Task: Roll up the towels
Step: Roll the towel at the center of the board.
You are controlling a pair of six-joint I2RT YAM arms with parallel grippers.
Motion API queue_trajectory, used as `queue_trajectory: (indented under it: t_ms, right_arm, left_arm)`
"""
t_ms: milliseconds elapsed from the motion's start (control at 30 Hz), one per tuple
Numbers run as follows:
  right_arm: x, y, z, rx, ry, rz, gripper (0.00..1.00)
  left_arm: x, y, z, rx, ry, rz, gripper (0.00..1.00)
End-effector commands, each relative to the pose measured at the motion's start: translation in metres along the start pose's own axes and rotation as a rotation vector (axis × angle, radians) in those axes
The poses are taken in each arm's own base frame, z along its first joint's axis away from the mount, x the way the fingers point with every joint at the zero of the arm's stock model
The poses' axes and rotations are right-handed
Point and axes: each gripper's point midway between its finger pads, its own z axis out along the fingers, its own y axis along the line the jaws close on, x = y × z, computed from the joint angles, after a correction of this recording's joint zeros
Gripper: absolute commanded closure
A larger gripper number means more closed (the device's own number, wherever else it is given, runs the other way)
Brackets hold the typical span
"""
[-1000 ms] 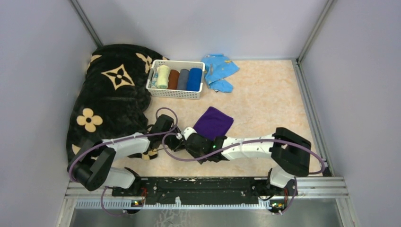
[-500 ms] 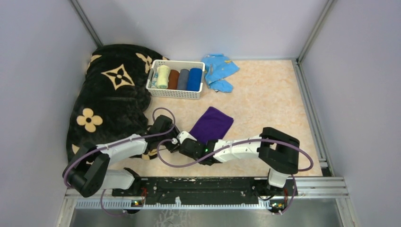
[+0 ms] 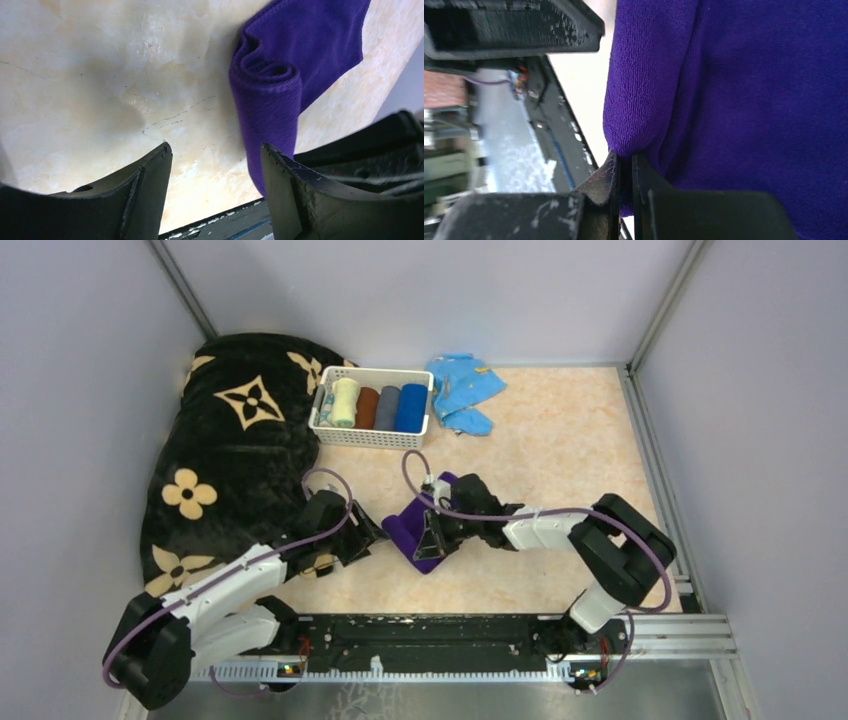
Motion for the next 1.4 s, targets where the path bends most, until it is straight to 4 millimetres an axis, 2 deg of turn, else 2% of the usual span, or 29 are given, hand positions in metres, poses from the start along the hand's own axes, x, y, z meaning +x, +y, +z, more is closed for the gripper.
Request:
queue_trajectory:
  t_ms: [0,167,333,533,667,800,933,1100,1167,1233,1367]
  right_arm:
    - [-0.025,0.037,-0.016,-0.371,-0.066,0.133,1.0]
    - [-0.012,0.011,-0.008,-0.398,-0.029,0.268,1.0]
    - [-0.006,-0.005,-0.001,-0.394,-0.012,0.348,1.0]
    - [0.001,-0.02,0.005,-0.361,0.005,0.403,1.0]
    - [0.006,-0.031,0.006,-0.274,0.031,0.385,1.0]
    - [-0.003,-0.033,-0.006,-0.172,0.014,0.292,0.89]
    - [-0.021,-0.035,-0.029,0.009,-0.03,0.163,0.8]
    - [-0.04,-0.028,-0.047,0.276,-0.076,-0.066,0.7]
    - [-0.043,-0.023,-0.049,0.367,-0.092,-0.145,0.67]
    - [-0.045,-0.018,-0.049,0.442,-0.108,-0.219,0.54]
    - [-0.046,-0.001,-0.044,0.54,-0.121,-0.36,0.5]
  left_arm:
    - [0.004,-0.004,-0.001,0.072,0.005,0.038,0.29]
    - [0.004,-0.021,0.006,0.139,0.023,0.047,0.29]
    - [0.002,-0.036,0.018,0.166,0.046,0.06,0.29]
    - [-0.005,-0.034,0.035,0.117,0.029,0.066,0.3]
    - [-0.008,-0.028,0.048,0.05,0.034,0.063,0.33]
    - [-0.001,-0.008,0.058,-0.048,0.074,0.04,0.38]
    - [0.008,0.004,0.062,-0.071,0.101,0.009,0.41]
    - [0.012,0.017,0.064,-0.119,0.107,-0.02,0.43]
    - [0.013,0.018,0.064,-0.126,0.111,-0.026,0.44]
    - [0.013,0.018,0.065,-0.127,0.115,-0.026,0.44]
    - [0.014,0.018,0.066,-0.134,0.122,-0.024,0.44]
